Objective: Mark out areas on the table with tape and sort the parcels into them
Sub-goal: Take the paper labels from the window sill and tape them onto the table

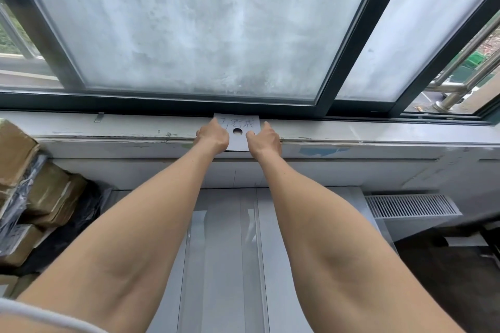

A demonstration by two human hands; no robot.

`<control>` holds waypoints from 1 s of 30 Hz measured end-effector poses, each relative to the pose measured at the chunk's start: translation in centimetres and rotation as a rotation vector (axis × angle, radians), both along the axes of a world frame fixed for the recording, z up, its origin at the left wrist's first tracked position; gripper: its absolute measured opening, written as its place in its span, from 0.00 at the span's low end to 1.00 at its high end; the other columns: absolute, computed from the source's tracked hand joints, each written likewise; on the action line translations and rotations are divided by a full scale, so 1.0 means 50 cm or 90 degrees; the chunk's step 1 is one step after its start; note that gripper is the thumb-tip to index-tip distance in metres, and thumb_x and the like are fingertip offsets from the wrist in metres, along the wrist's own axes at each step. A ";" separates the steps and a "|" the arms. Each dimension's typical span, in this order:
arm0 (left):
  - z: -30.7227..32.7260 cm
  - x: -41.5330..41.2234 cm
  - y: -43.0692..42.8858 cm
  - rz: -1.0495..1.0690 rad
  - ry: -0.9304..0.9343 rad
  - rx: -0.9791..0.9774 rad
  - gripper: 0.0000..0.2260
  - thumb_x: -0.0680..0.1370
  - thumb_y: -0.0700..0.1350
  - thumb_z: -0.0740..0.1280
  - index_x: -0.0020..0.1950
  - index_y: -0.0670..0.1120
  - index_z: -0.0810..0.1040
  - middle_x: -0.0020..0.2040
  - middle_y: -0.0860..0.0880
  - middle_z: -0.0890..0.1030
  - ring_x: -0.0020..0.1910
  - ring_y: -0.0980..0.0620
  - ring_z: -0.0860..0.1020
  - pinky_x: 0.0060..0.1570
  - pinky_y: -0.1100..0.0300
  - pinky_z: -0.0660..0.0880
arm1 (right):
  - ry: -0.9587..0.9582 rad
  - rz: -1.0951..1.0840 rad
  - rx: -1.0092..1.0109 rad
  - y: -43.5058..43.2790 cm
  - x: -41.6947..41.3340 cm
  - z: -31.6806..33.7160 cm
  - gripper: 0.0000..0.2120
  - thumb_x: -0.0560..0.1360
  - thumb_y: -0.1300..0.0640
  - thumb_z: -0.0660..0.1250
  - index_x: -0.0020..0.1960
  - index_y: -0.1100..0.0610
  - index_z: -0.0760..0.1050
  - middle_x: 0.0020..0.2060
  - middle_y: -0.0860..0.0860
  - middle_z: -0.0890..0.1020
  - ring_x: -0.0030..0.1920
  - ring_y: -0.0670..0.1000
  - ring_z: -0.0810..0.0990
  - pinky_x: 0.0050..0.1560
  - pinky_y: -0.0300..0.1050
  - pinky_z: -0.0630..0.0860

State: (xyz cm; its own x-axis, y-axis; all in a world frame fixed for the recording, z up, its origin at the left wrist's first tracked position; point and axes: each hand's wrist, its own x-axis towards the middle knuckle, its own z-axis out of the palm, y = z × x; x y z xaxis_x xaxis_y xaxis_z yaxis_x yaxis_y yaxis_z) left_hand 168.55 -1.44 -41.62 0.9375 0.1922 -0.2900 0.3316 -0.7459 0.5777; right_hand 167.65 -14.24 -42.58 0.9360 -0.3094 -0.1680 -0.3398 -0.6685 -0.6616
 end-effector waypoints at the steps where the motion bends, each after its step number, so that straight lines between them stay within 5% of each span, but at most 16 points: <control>1: 0.000 -0.005 0.000 0.008 -0.010 -0.002 0.25 0.81 0.41 0.51 0.78 0.46 0.57 0.74 0.42 0.66 0.72 0.41 0.65 0.67 0.50 0.67 | -0.011 -0.001 0.004 0.000 -0.004 -0.001 0.27 0.78 0.52 0.59 0.75 0.58 0.62 0.65 0.57 0.76 0.63 0.59 0.75 0.51 0.46 0.68; 6: 0.008 -0.031 0.013 0.087 -0.082 0.041 0.19 0.80 0.45 0.54 0.71 0.44 0.67 0.63 0.40 0.76 0.60 0.40 0.74 0.59 0.48 0.73 | -0.104 -0.026 0.016 0.013 -0.036 0.004 0.25 0.78 0.54 0.59 0.74 0.57 0.65 0.64 0.56 0.78 0.62 0.59 0.76 0.57 0.49 0.72; 11: 0.030 -0.057 0.057 0.222 -0.106 0.089 0.13 0.80 0.47 0.57 0.57 0.42 0.76 0.57 0.40 0.79 0.56 0.39 0.77 0.53 0.52 0.72 | -0.196 -0.066 0.042 0.056 -0.060 0.022 0.15 0.80 0.54 0.59 0.64 0.55 0.74 0.57 0.53 0.81 0.56 0.57 0.78 0.47 0.45 0.71; 19: 0.009 -0.134 0.178 0.346 -0.033 0.123 0.15 0.80 0.45 0.56 0.56 0.41 0.79 0.57 0.41 0.81 0.55 0.40 0.79 0.45 0.55 0.70 | -0.177 0.031 0.063 0.170 -0.132 -0.008 0.12 0.81 0.53 0.58 0.57 0.57 0.76 0.54 0.54 0.80 0.50 0.56 0.79 0.43 0.44 0.69; 30: -0.089 -0.217 0.199 0.343 0.095 0.079 0.13 0.78 0.41 0.60 0.59 0.39 0.78 0.58 0.41 0.80 0.56 0.40 0.79 0.50 0.54 0.74 | -0.063 0.051 0.044 0.174 -0.226 -0.138 0.21 0.83 0.45 0.52 0.50 0.59 0.76 0.49 0.57 0.82 0.49 0.60 0.78 0.42 0.47 0.68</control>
State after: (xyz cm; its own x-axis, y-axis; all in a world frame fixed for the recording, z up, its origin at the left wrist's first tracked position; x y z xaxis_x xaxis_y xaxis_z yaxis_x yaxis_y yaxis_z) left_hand 157.70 8.52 -46.05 0.6477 0.6734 -0.3565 0.7556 -0.5078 0.4138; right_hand 156.34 -5.53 -49.50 0.9703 -0.2234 -0.0926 -0.2179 -0.6422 -0.7349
